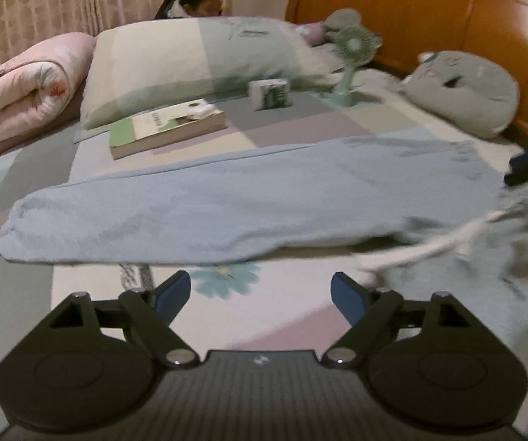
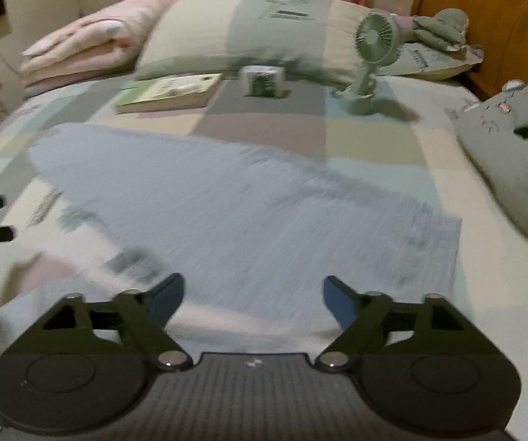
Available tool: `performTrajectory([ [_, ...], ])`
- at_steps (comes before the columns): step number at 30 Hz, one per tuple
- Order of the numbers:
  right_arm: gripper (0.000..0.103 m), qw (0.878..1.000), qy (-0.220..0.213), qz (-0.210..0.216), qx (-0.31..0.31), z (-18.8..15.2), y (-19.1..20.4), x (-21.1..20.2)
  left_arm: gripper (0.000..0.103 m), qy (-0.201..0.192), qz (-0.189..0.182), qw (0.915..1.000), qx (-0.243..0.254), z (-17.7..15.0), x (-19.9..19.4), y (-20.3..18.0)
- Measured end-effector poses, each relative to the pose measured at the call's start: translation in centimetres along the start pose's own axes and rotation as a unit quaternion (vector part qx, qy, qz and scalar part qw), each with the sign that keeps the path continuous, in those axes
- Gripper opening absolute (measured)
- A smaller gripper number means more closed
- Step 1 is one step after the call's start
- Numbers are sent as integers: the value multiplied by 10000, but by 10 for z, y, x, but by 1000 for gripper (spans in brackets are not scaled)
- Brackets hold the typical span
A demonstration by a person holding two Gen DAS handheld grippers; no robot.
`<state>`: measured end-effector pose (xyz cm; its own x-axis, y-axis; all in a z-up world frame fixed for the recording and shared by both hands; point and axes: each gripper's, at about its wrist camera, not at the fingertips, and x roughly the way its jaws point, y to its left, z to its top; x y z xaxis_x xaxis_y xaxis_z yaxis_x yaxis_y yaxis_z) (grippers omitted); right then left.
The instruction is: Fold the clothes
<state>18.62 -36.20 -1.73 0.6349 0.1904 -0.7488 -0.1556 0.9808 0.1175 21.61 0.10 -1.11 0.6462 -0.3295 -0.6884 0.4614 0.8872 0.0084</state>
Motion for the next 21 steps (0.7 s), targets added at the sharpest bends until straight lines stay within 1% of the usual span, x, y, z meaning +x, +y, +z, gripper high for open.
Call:
performTrajectory([
  [1,93,10000,29,60,36,-13,8,-6,84,1,-68,10000,-43,-7,-10,-8],
  [4,93,9997,138,170,116,-49,33,-21,84,90,-156,9997,145,-31,-30,-32],
  [6,93,9996,211,139,108,-71,51,-26,84,111,-113,9991,386,-45,-40,-49],
  [9,94,9998,105,-71,132,-96,77,-30,85,45,31,9983,573,-66,-49,-71],
  [10,94,9997,54,-96,199,-103,84,-31,85,30,103,9983,568,-74,-51,-78],
  [13,96,9991,-43,2,410,-118,100,-30,85,95,279,9981,538,-89,-54,-91],
  [15,97,9986,-84,-54,521,-125,109,-30,85,116,449,9969,637,-98,-58,-95],
  [17,97,9982,-67,50,591,-130,115,-29,85,135,620,9952,743,-107,-62,-100],
  [19,98,9981,-22,146,603,-133,121,-26,85,99,762,9937,813,-113,-66,-102],
  [21,98,9988,28,69,483,-134,130,-22,85,90,779,9943,717,-115,-68,-100],
])
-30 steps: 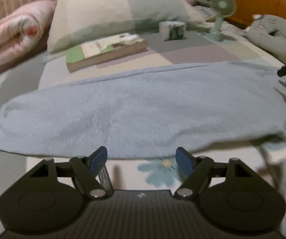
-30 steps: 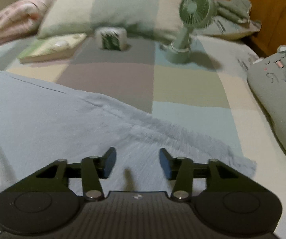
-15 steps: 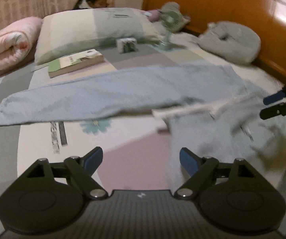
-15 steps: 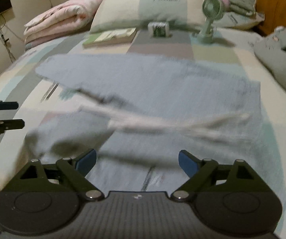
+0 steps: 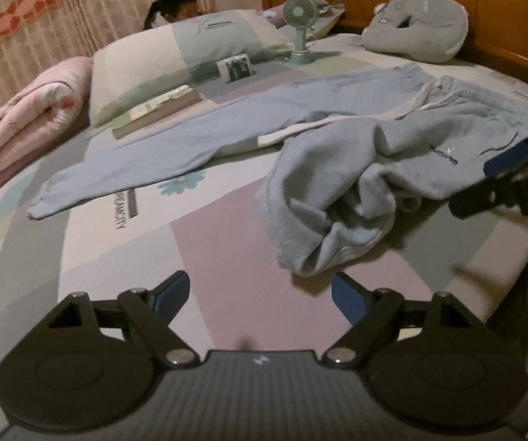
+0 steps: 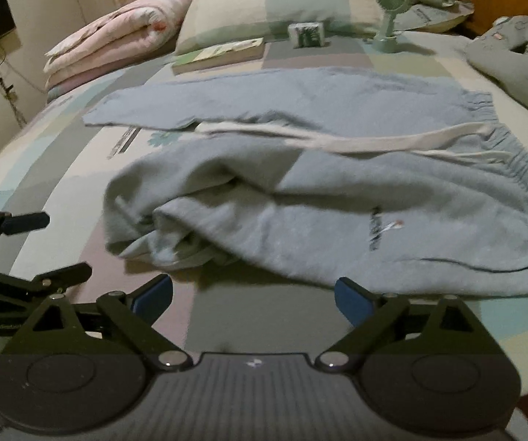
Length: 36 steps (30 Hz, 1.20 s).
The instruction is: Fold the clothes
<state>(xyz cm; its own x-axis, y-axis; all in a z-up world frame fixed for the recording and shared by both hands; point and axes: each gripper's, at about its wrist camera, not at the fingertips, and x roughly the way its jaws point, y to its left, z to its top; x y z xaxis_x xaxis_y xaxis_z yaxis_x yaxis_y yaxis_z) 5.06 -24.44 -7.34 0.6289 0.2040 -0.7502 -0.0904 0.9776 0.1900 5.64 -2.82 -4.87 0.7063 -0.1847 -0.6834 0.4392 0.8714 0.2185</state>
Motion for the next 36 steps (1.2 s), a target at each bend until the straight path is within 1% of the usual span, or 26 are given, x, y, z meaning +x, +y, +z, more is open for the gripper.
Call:
performTrajectory([
  [3,98,9998,90,-16,-180,-2,12,5,85,11,-67,9998,-209,-3,-1,5],
  [5,98,9994,160,23,-295,-3,19,8,85,11,-45,9998,-210,-5,-2,6],
  [10,98,9956,245,718,-548,-6,36,13,85,3,26,9995,-316,-8,-4,13],
  [16,99,9905,373,1063,-787,-9,50,30,86,54,78,9986,-512,-11,-3,27],
  [21,99,9912,341,904,-911,-4,50,31,87,89,-300,9967,-754,-8,7,33],
  [23,99,9927,293,802,-852,-3,43,28,87,111,-493,9961,-726,-5,15,26],
  [27,100,9956,233,669,-621,-6,23,22,87,57,-683,9959,-584,8,33,10],
  [29,100,9966,213,633,-487,-9,15,20,87,52,-668,9958,-619,15,47,8],
  [31,100,9972,201,618,-373,-12,8,18,87,146,-463,9967,-653,24,62,10],
  [34,100,9973,192,645,-301,-15,5,19,88,183,-255,9972,-672,32,74,24],
  [36,100,9971,190,672,-291,-16,3,20,88,213,56,9975,-670,38,81,36],
])
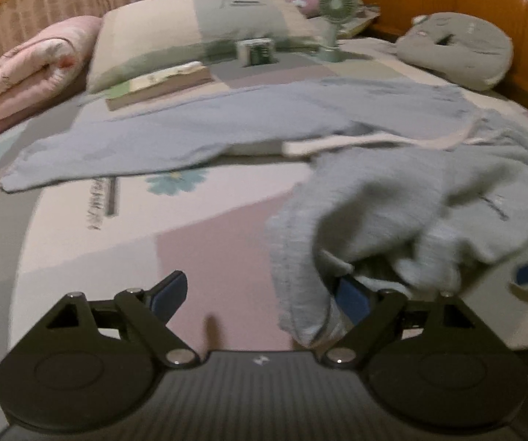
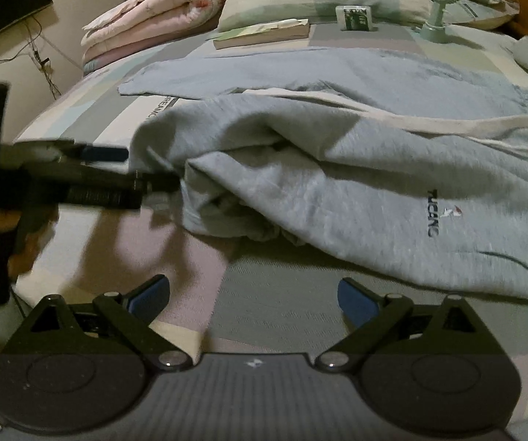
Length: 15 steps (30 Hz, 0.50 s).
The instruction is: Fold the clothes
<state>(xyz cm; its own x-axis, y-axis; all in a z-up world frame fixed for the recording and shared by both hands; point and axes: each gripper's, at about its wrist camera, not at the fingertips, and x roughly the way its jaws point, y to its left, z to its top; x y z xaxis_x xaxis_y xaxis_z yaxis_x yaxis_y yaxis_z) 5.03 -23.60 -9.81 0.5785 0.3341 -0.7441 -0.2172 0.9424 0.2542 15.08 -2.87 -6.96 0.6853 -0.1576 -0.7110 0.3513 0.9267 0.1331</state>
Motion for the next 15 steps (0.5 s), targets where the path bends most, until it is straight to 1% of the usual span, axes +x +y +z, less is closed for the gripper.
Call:
performTrajectory([
  [1,100,10000,4,7,6,0,0,1,88,10,163,9999,-19,5,3,7],
  [2,100,10000,-2,34,2,0,-1,2,88,-8,235,9997,-55,10,6,15],
  [5,100,9999,-27,148,5,1,0,4,89,-41,339,9993,-124,30,19,39],
  [8,100,9998,-13,211,24,3,0,9,89,-28,561,9984,-46,53,37,47],
  [10,100,9998,1,206,36,1,0,11,89,-51,519,9986,-55,63,41,44],
  [12,101,9998,17,186,65,-1,-3,13,87,-190,471,9987,57,63,38,35],
  [15,103,9994,-91,259,220,-6,-11,16,87,-318,255,9990,207,50,26,22],
])
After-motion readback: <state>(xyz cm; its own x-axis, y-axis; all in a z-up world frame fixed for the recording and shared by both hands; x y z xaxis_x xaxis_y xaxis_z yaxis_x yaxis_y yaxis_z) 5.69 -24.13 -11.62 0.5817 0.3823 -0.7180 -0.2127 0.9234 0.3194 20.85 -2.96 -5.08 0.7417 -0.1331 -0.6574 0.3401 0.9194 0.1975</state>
